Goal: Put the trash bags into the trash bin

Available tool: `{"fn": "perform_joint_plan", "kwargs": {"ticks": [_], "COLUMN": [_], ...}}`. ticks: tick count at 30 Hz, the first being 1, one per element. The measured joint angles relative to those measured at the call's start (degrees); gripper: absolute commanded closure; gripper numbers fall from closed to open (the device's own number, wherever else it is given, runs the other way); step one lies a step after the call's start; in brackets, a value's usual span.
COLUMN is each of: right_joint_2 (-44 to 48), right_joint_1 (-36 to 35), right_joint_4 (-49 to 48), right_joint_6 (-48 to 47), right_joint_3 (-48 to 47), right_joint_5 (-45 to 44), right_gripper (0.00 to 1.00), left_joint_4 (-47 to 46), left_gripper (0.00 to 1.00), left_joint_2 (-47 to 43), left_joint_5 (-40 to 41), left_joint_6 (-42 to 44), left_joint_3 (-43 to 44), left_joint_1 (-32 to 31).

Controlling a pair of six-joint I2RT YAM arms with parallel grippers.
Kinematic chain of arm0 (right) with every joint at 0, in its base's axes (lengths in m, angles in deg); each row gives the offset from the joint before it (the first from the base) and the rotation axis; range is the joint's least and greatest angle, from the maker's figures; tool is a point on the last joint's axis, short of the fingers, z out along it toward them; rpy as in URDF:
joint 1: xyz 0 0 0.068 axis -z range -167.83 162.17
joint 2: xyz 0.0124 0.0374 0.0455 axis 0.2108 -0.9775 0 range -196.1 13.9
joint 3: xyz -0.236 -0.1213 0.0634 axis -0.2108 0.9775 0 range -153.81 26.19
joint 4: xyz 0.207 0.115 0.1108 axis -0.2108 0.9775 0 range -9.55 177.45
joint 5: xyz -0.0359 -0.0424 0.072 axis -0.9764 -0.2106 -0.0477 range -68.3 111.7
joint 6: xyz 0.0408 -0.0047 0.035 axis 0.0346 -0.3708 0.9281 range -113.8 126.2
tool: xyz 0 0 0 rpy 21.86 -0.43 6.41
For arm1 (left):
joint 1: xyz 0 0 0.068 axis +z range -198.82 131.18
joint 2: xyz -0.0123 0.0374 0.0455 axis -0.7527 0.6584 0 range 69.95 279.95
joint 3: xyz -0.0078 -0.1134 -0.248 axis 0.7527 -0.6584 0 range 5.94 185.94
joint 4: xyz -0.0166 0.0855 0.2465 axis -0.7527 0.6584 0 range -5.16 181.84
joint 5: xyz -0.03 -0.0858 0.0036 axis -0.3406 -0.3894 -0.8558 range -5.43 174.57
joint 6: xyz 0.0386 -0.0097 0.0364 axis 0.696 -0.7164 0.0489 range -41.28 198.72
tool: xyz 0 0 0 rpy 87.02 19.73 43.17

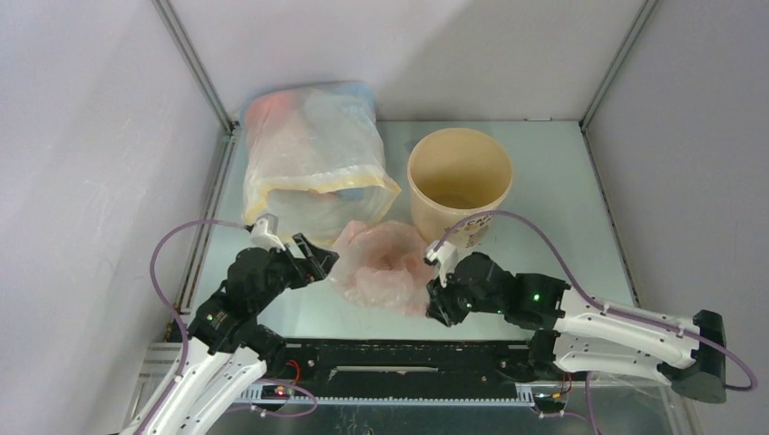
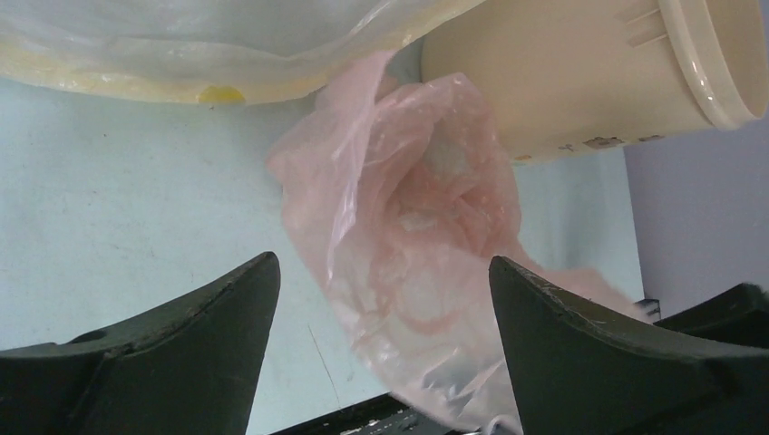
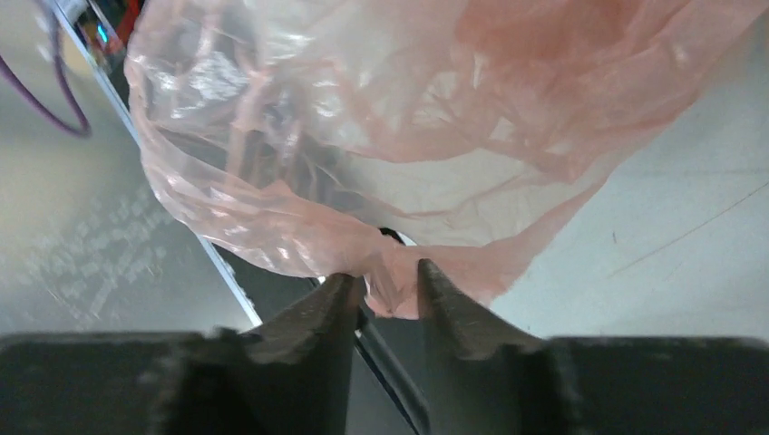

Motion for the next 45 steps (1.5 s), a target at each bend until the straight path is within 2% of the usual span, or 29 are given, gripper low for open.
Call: {"fn": "perform_joint_plan", "kwargs": {"ticks": [2, 5, 8, 12, 19, 24, 30, 34, 37, 43, 45], "right_joint_2": [-1.14, -2.62, -2.25, 1.99, 7.54, 4.85, -0.72, -3.56, -5.92, -10.14, -11.06], "right_joint_1": [-1.86, -4.7, -5.31, -5.11, -3.41, -3.43, -3.98, -4.09, -4.09, -4.09, -4.09], "right_joint_4": [1.9, 4.81, 7.43, 8.9, 8.96, 7.5, 2.29, -1.68, -5.09, -10.12, -11.19], "right_joint_6": [0.33, 2.08, 4.04, 6.16, 13.35, 18.99, 22.23, 23.74, 24.76, 26.99, 27.23], "right_joint_3": [0.46, 0.52, 0.52, 0.55, 0.55, 2.12, 7.41, 9.05, 10.27, 12.33, 12.41], "right_joint_5": [0.46, -2.05, -5.38, -8.98, -15.69, -19.5, -20.83, -22.23, -22.95, -22.91, -22.73], "right_gripper": [0.38, 0.26, 0.17, 0.13, 0.19, 0.27, 0.26, 0.29, 0.35, 0.42, 0.47], "left_joint_4": [-0.76, -2.38, -4.17, -6.4, -11.13, -14.23, -17.03, -17.31, -17.18, -15.89, -15.8], "left_gripper": [0.07, 0.07, 0.08, 0.08, 0.11, 0.19, 0.23, 0.34, 0.39, 0.43, 0.52], "left_joint_2": [1.2, 2.43, 4.0, 7.02, 11.1, 14.58, 18.86, 19.43, 19.54, 21.27, 22.32], "left_joint_5": [0.13, 0.17, 0.17, 0.0, -2.34, -4.42, -8.02, -9.4, -8.57, -5.11, -4.44], "left_joint_6": [0.22, 0.35, 0.83, 1.81, 3.54, 4.26, 5.25, 6.4, 7.74, 9.79, 10.29], "left_joint_3": [0.0, -0.28, -0.98, -1.57, -3.37, -3.52, -3.52, -3.52, -3.48, -2.34, -1.6], "left_joint_1": [0.0, 0.0, 0.0, 0.0, 0.0, 0.0, -0.02, -0.33, -0.96, -1.46, -1.51]}}
